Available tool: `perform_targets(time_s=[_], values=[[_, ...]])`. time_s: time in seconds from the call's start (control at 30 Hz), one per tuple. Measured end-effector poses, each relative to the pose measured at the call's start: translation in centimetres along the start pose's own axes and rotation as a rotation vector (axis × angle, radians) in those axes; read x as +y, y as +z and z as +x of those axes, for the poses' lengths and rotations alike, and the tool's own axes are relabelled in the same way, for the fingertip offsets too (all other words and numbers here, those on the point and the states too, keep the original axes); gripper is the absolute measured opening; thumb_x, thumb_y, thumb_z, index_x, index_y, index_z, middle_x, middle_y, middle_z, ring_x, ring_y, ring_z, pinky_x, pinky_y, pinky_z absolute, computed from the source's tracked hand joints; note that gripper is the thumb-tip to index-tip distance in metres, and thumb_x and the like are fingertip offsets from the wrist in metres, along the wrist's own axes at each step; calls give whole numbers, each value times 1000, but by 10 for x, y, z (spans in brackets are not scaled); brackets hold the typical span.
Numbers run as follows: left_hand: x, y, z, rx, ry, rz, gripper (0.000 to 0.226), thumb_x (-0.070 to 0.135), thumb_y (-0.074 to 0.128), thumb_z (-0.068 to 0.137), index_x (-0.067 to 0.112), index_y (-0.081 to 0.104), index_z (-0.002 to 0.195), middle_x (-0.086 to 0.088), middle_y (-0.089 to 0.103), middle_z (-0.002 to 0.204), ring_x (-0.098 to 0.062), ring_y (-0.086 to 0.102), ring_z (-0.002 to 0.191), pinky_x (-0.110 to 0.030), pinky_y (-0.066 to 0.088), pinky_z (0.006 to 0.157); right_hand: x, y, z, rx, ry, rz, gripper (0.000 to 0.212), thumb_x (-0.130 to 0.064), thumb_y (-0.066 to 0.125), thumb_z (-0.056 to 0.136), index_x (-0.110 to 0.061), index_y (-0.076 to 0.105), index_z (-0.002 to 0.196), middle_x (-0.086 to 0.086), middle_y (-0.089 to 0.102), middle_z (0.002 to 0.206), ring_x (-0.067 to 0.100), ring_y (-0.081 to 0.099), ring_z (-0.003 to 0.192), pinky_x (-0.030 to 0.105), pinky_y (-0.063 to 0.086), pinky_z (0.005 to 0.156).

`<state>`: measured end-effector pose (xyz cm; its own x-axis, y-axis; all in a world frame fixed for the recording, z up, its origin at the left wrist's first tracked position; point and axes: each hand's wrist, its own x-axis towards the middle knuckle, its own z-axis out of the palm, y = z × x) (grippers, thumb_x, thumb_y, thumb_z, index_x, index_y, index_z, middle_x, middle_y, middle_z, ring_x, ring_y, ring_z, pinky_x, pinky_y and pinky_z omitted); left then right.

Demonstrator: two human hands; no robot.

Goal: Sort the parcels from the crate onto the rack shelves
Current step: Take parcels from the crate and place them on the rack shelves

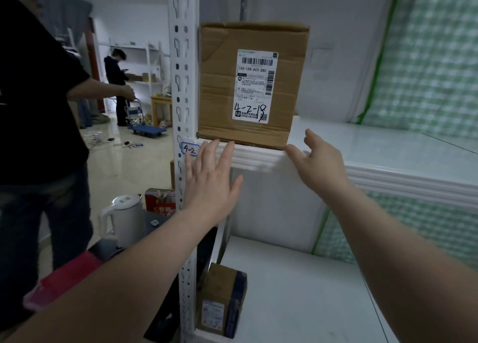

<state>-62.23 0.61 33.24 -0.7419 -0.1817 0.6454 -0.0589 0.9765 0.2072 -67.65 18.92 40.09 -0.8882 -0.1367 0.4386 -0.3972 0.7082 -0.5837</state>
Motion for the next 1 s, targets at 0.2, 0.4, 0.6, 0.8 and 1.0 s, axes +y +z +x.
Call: perform_targets(time_s=[0.2,0.4,0.6,0.8,1.0], values=[[37,-25,-74,-73,-76,-51,58,38,44,95,21,23,146,-8,22,148,-27,21,138,-45,21,115,23,-16,-79,-70,-59,92,54,-32,53,97,-15,42,147,4,52,144,21,54,123,28,37,101],[72,-23,-203,-330,-207,-130,39,32,50,93,19,50,130,-3,48,124,-21,47,114,-39,47,90,78,-17,-184,-514,14,135,47,-30,56,95,-17,52,140,4,61,132,24,58,119,35,46,101],[66,-52,-334,-664,-385,-78,31,26,51,94,11,59,120,-8,60,114,-23,57,107,-29,43,86,109,17,-295,-964,16,3,36,-32,58,95,-13,65,124,7,62,131,23,56,119,29,43,100],[24,-101,-428,-798,-591,-36,35,24,49,96,11,52,128,-7,55,124,-21,50,118,-21,35,88,101,57,-380,-1193,8,0,28,-33,61,91,-15,71,110,7,62,127,19,57,112,23,43,86],[-8,-169,-512,-736,-742,-25,29,26,47,95,18,59,121,-2,63,115,-15,58,102,-19,40,77,59,89,-452,-1298,-20,-66,44,-36,59,94,-14,60,131,4,55,137,21,56,119,29,45,100]])
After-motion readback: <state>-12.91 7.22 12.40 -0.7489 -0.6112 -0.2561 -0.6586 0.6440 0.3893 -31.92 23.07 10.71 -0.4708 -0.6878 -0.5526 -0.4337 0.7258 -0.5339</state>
